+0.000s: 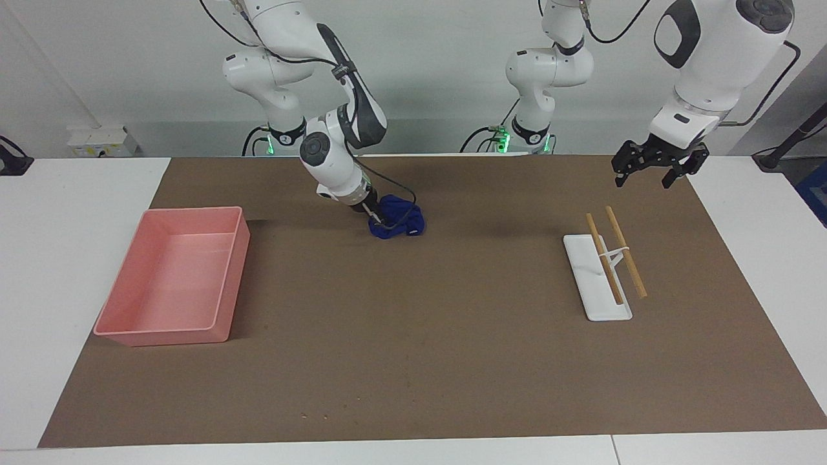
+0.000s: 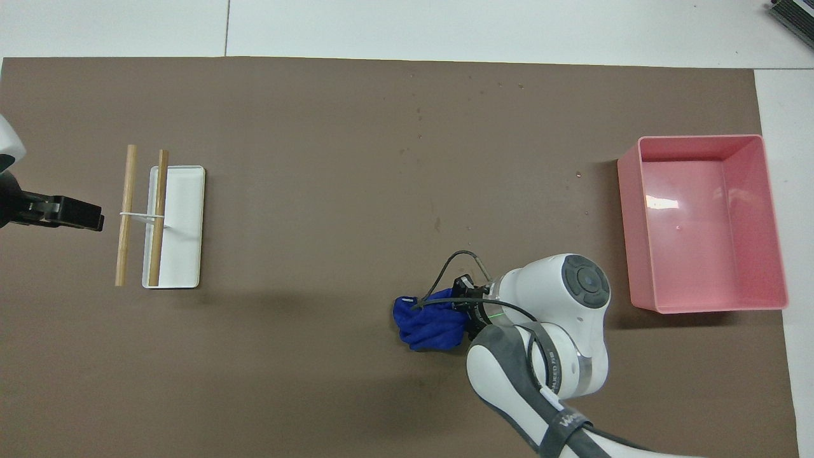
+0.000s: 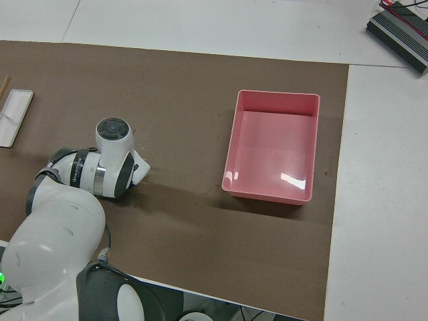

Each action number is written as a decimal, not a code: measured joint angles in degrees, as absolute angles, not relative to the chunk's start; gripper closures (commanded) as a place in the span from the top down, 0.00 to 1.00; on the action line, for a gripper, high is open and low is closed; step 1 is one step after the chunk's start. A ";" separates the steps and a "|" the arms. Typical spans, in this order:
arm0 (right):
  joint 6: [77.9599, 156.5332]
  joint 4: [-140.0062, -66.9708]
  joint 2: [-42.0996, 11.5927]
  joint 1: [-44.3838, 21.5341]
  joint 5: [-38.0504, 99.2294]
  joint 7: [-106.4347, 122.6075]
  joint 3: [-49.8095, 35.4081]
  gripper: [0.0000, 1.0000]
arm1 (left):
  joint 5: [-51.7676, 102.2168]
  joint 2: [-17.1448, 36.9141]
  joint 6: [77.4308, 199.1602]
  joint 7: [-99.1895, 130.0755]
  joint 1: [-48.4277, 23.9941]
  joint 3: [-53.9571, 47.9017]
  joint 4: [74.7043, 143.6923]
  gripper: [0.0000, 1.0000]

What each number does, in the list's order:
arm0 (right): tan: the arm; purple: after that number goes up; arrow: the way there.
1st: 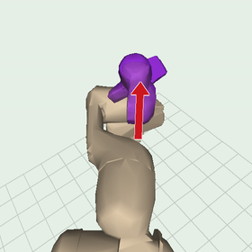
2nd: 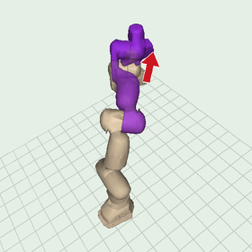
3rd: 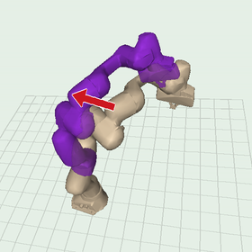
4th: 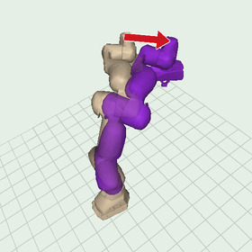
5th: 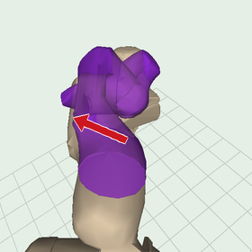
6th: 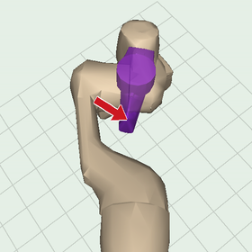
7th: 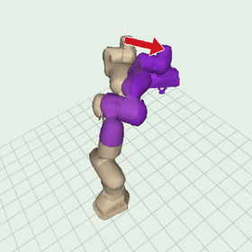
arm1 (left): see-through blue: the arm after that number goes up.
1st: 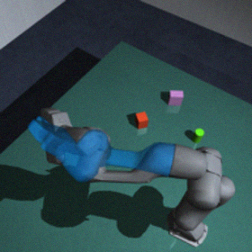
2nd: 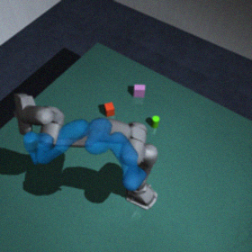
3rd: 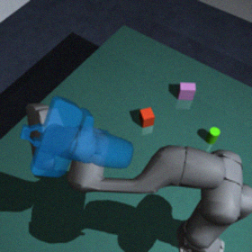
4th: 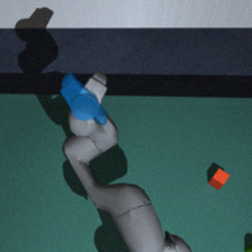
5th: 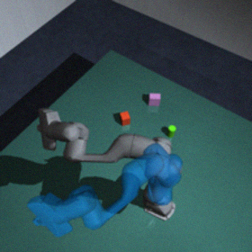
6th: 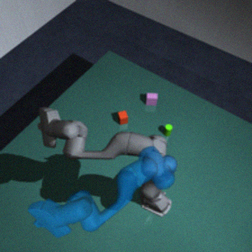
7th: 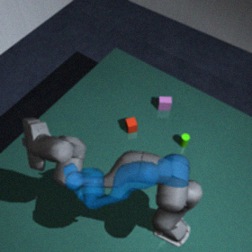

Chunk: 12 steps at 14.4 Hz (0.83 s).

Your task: Wipe water with towel using both arms

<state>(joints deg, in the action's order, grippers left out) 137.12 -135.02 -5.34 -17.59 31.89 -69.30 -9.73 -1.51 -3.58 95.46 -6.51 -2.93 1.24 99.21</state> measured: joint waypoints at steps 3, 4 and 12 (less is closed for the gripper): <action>137.12 -135.11 -5.30 -12.06 31.70 -62.80 -9.52 0.00 | -1.51 -3.58 95.45 -6.51 -2.92 1.39 99.21 1.00; 137.12 -135.12 -5.30 -10.54 31.70 -61.10 -9.44 0.00 | -1.51 -3.58 95.44 -6.51 -2.92 1.39 99.21 1.00; 131.62 -130.67 2.21 -6.33 31.49 -63.60 -9.32 0.00 | -0.71 -4.03 95.45 -6.52 -2.92 1.46 99.01 1.00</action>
